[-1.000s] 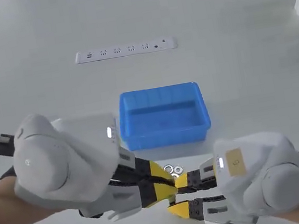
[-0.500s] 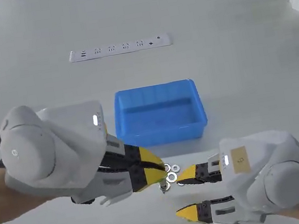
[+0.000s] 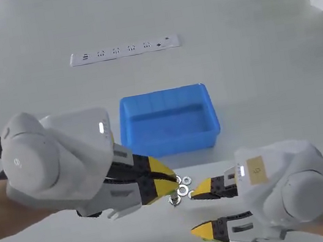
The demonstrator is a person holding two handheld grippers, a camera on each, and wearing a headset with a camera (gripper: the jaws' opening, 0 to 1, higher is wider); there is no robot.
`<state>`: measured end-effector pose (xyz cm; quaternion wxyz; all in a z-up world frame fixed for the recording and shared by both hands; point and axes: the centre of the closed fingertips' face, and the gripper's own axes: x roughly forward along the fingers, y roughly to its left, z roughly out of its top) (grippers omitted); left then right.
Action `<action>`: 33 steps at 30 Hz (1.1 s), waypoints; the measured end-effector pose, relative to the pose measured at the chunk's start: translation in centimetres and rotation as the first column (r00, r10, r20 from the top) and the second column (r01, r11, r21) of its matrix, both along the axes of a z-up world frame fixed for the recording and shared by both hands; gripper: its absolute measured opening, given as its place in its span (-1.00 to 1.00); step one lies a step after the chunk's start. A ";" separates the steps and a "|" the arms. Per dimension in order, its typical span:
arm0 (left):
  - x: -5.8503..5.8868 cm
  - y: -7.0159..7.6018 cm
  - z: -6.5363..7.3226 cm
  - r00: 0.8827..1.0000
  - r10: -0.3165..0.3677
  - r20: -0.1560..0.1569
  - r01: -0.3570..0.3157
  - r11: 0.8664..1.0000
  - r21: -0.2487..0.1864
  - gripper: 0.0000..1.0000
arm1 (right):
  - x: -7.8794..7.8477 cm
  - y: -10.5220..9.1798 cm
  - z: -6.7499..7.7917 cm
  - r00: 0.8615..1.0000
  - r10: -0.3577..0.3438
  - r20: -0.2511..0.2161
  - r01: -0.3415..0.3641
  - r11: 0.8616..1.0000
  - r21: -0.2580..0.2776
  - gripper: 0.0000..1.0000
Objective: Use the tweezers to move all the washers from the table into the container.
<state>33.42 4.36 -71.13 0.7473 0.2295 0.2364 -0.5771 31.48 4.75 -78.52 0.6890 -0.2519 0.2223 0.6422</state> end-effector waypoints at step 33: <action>-0.2 0.5 0.0 0.997 -0.050 -0.057 0.050 0.999 -0.008 -0.87 | 1.6 3.5 0.7 0.998 0.060 -0.022 -0.058 0.997 0.059 -0.70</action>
